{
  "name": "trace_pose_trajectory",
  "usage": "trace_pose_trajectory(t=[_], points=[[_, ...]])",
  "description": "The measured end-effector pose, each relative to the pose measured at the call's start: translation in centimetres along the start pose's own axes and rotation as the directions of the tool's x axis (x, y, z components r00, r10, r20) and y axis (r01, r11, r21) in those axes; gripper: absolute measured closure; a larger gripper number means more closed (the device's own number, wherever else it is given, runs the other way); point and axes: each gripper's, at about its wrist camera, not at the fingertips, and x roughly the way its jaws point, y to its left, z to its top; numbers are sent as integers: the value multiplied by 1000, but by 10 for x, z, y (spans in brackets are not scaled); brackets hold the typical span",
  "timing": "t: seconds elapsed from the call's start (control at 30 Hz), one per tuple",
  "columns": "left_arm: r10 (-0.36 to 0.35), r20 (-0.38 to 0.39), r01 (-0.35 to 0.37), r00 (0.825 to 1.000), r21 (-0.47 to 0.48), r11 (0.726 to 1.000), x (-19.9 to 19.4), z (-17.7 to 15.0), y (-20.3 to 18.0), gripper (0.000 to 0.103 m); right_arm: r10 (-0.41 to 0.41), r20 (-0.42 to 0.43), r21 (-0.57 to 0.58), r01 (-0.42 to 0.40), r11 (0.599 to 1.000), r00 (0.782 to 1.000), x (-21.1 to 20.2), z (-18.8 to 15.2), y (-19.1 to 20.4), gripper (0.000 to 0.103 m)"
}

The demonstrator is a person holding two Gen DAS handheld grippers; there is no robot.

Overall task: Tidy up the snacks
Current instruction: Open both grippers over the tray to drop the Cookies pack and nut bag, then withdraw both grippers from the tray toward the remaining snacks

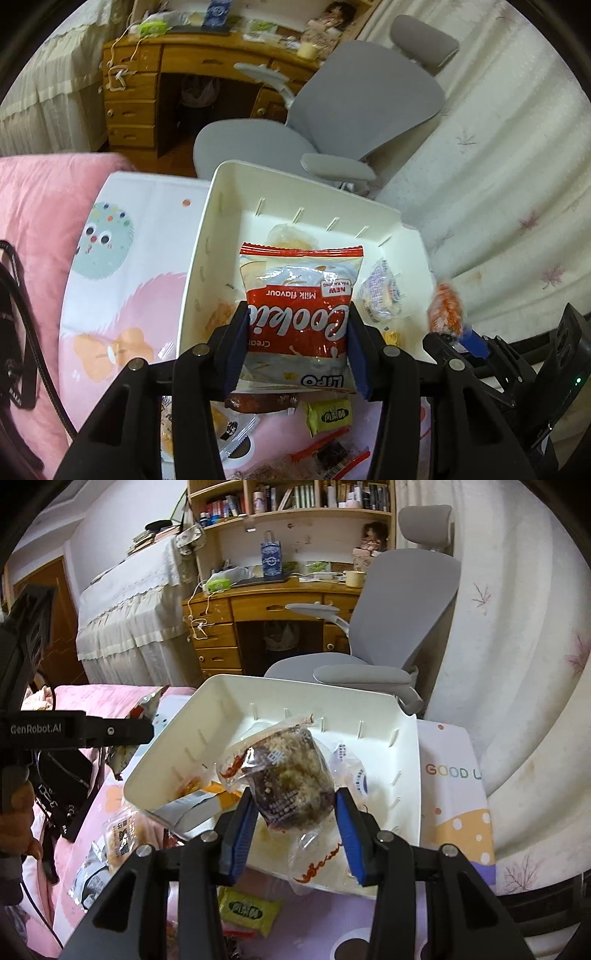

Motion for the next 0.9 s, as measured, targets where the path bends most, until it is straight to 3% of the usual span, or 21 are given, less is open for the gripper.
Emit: trace_pose_trajectory(t=[0.03, 0.1, 0.17, 0.47, 0.9], points=[[18, -15, -18, 1000, -13, 1000, 3, 0, 1, 37, -1, -18, 2, 1, 1000, 1000, 4, 0, -1, 59], [48, -41, -49, 998, -31, 998, 6, -1, 5, 29, -24, -40, 6, 24, 1000, 999, 8, -1, -1, 53], [50, -52, -52, 997, -39, 998, 6, -3, 8, 29, -18, -50, 18, 19, 1000, 999, 9, -3, -2, 45], [76, -72, -82, 994, -78, 994, -17, -26, 16, 28, 22, -69, 29, -20, 999, 997, -2, -14, 3, 44], [103, -63, -110, 993, -133, 985, -67, -84, 9, 24, 71, -43, -3, -72, 997, 997, -54, -31, 12, 38]])
